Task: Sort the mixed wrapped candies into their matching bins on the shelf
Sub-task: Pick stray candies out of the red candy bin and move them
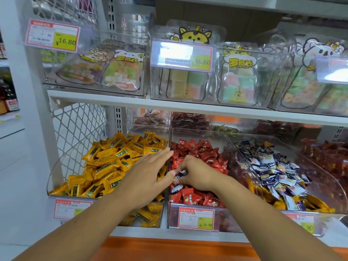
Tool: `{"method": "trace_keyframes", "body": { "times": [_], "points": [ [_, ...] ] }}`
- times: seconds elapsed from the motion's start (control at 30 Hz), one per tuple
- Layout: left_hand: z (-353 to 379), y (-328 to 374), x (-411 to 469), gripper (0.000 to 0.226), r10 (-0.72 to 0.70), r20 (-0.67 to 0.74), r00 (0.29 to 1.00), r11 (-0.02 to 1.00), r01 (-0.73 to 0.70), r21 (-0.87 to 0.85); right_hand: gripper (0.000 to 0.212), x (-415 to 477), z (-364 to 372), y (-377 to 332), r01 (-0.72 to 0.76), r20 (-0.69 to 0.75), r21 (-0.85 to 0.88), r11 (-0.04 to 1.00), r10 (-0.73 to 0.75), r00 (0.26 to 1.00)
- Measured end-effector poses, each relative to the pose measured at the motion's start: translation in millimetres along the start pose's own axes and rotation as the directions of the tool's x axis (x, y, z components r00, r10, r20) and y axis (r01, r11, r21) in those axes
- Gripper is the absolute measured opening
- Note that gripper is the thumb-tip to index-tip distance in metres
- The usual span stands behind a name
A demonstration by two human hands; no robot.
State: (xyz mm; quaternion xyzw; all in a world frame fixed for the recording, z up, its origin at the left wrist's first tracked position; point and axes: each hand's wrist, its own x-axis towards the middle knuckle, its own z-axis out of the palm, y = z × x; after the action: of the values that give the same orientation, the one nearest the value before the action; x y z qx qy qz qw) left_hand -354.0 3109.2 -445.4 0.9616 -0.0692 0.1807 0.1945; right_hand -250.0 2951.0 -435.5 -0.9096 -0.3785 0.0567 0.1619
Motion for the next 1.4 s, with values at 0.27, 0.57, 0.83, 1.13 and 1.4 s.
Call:
{"method": "trace_keyframes", "body": {
  "times": [0.27, 0.57, 0.83, 1.13, 1.4],
  "points": [
    [0.4, -0.8, -0.5, 0.078, -0.003, 0.004, 1.0, 1.0, 0.003, 0.021, 0.008, -23.5, -43.6, 17.2, 0.008, -0.158, 0.225, 0.974, 0.028, 0.987],
    [1.2, -1.3, 0.4, 0.077, -0.001, 0.012, 1.0, 1.0, 0.001, 0.024, 0.044, -27.7, -27.4, 25.1, -0.126, 0.185, 0.008, 0.992, 0.122, 0.975],
    [1.3, -1.3, 0.0, 0.077, -0.01, 0.016, 1.0, 1.0, 0.01, 0.014, 0.037, -27.2, -22.2, 25.0, -0.096, 0.057, -0.048, 0.994, 0.099, 0.993],
    [1.8, -3.7, 0.1, 0.076, -0.002, 0.005, 1.0, 1.0, 0.002, 0.011, 0.021, -41.5, -54.2, -7.8, 0.028, 0.05, 0.077, 0.997, -0.032, 0.998],
    [3.0, -5.4, 0.6, 0.075, 0.002, -0.002, 1.0, 1.0, -0.002, -0.002, 0.043, -21.6, -12.5, -11.1, 0.14, 0.168, -0.046, 0.989, -0.131, 0.977]
  ]
}}
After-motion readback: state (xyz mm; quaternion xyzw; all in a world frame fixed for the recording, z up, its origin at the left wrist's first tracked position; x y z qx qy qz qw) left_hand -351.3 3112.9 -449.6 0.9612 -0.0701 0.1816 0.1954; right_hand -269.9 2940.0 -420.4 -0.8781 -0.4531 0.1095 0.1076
